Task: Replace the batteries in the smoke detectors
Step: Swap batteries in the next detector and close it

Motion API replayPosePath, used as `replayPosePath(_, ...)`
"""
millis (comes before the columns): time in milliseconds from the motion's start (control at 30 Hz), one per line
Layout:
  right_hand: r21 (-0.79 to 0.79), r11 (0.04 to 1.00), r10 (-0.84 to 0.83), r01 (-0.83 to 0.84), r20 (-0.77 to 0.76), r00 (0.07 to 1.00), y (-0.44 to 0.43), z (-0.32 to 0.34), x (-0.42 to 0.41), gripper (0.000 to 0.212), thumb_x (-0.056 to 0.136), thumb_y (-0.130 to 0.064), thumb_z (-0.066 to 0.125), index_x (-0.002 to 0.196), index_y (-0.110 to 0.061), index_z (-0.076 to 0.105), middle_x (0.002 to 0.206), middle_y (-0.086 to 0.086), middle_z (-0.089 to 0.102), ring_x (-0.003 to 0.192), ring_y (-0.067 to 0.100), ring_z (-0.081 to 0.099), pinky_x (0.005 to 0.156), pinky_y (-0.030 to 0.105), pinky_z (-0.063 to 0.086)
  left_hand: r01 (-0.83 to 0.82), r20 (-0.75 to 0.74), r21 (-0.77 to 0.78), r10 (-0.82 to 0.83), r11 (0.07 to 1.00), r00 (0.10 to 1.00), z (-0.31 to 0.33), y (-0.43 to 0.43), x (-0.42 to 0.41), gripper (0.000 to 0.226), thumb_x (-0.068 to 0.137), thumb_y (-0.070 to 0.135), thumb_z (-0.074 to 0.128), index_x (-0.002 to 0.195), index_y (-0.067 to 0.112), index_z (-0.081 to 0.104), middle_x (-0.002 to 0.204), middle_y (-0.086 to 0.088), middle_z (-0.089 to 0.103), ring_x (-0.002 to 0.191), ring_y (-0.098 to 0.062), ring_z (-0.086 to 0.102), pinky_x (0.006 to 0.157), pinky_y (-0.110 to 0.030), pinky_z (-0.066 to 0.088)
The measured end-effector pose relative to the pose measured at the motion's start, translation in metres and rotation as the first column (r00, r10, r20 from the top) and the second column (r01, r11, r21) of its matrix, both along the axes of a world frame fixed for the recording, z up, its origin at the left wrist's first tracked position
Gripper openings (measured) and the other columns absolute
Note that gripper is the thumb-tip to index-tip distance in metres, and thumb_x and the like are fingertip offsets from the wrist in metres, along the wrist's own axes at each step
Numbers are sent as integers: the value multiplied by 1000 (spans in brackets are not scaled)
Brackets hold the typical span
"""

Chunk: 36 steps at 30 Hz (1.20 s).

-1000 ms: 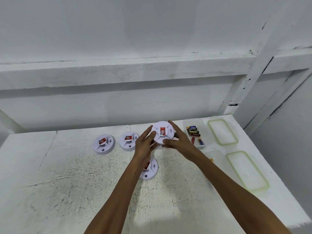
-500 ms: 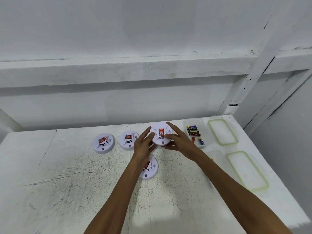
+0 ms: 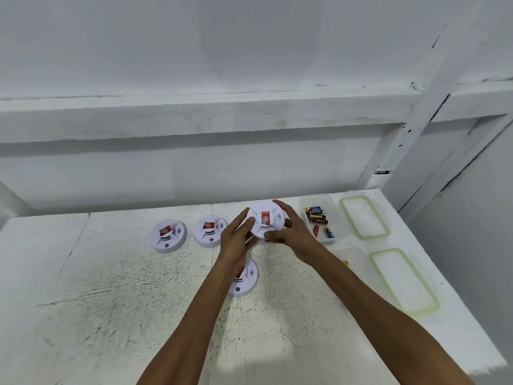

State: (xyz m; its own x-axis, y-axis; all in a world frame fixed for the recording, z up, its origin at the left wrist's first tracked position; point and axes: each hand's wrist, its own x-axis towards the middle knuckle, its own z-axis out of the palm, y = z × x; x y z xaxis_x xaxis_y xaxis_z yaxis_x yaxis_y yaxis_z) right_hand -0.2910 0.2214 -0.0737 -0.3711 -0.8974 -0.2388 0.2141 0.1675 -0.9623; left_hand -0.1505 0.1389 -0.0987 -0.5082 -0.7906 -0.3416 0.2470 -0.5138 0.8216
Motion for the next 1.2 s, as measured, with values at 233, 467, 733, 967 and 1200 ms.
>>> replayPosePath(233, 11, 1000, 17, -17, -9, 1000, 4, 2, -4, 82, 69, 15, 77, 132, -33, 54, 115, 3, 71, 95, 20, 68, 65, 33, 56, 18, 31, -38, -17, 999, 999, 1, -1, -2, 38, 97, 15, 69, 134, 19, 65, 115, -5, 77, 106, -25, 74, 97, -45, 57)
replayPosePath(467, 14, 1000, 23, -22, -49, 999, 5, 6, -7, 81, 69, 13, 78, 132, -32, 54, 114, 3, 72, 88, 17, 67, 54, 25, 48, 25, 35, -30, -24, 999, 999, 0, -1, -4, 39, 97, 15, 68, 136, 18, 64, 116, -5, 77, 107, -25, 74, 96, -44, 58)
replayPosePath(733, 10, 1000, -5, 6, -60, 998, 5, 7, -8, 82, 68, 15, 77, 134, -28, 53, 116, 4, 70, 86, 14, 68, 50, 21, 47, 17, 20, -36, -17, 999, 1000, 1, 0, -5, 36, 97, 14, 68, 132, 19, 66, 117, -8, 76, 107, -27, 74, 87, -39, 60)
replayPosePath(967, -5, 1000, -16, 16, -69, 998, 4, 4, -6, 79, 69, 18, 74, 133, -24, 52, 115, 2, 69, 83, 12, 69, 48, 21, 47, 25, 35, -42, -24, 999, 999, 0, -2, -4, 33, 97, 12, 67, 130, 19, 68, 115, -9, 76, 106, -29, 74, 93, -45, 58)
replayPosePath(1200, 36, 990, 135, -138, 83, 987, 5, -3, -17, 71, 83, 4, 73, 138, -33, 49, 126, 4, 67, 111, 27, 67, 85, 43, 58, 12, 53, -18, -11, 1000, 999, -5, -3, -2, 36, 96, 14, 69, 132, 19, 67, 115, -8, 77, 105, -27, 74, 87, -39, 60)
